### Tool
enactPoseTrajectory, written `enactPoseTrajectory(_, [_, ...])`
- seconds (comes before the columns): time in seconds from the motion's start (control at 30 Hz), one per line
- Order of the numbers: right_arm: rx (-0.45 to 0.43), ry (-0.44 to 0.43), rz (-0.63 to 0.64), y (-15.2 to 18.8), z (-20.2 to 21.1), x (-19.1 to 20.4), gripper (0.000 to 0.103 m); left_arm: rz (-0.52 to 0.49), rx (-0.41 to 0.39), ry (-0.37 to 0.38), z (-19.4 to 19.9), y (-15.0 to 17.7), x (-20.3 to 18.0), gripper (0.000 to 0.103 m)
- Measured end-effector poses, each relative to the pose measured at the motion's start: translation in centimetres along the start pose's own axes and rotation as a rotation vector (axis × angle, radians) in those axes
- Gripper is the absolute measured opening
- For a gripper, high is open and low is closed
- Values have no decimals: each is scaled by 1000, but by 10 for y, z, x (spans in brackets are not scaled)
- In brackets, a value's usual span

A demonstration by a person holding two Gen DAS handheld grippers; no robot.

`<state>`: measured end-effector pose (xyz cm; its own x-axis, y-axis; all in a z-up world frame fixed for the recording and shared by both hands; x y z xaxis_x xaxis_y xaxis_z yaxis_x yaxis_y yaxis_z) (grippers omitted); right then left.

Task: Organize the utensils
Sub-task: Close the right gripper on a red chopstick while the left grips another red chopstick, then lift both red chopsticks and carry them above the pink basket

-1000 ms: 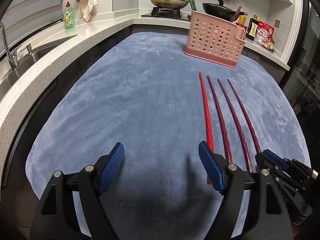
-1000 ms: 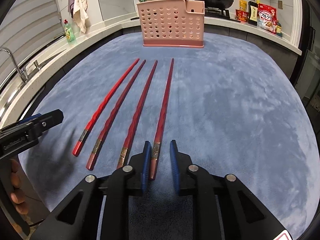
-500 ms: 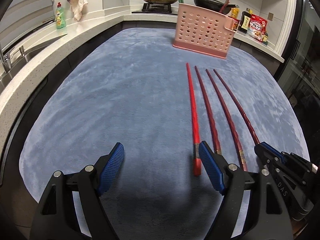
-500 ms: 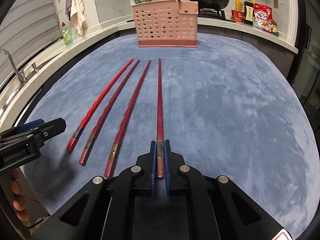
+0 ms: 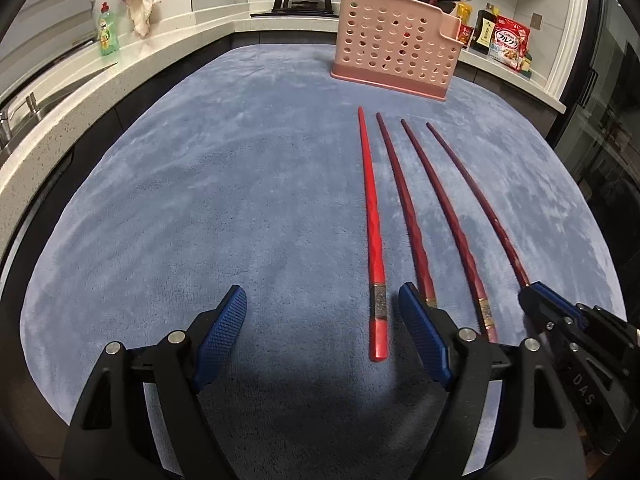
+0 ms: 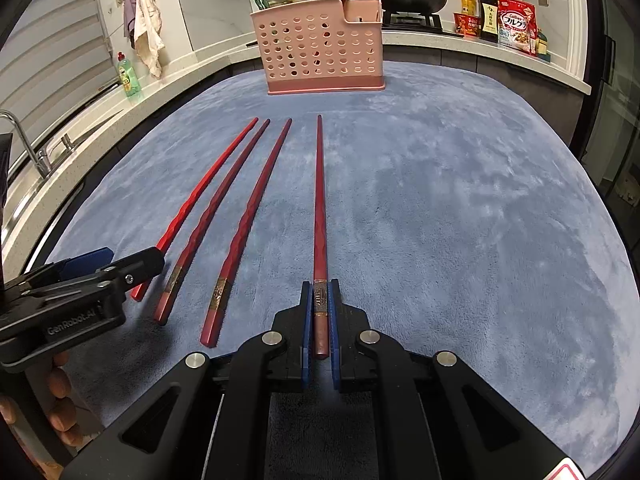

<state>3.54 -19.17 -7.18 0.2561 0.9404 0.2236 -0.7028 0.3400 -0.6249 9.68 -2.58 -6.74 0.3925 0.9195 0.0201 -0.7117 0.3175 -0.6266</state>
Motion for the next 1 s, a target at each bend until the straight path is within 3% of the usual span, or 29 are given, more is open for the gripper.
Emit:
enactPoseTrajectory(0.13, [0,1,0,0,0,0,7,-19,-3,-25,0,1,0,62])
enactPoseTrajectory(0.43, [0,2,1,0,0,0,7,1,-1,26,3,-1,7,14])
enactPoseTrajectory(0.77, [4,0,-5,0,3,0,7,40,21,86,9,-5,12,8])
enactPoseTrajectory(1.0, [-43,-18,-17,-17,26,-3,7,55,-21,92,34,-22,17,7])
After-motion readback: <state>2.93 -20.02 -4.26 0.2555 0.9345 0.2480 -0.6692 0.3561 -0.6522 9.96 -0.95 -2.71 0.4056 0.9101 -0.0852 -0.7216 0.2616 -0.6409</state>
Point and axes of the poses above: each gripper's, at about its wrist camera, not at the fingertips, and z roughly against the way its jaws point, x to its left, y to its underside, the point moved 4 cm from there along -z, roughly the way its jaws point, and after that the axes turned 8 degrees about -z, right-handed, at the moved point
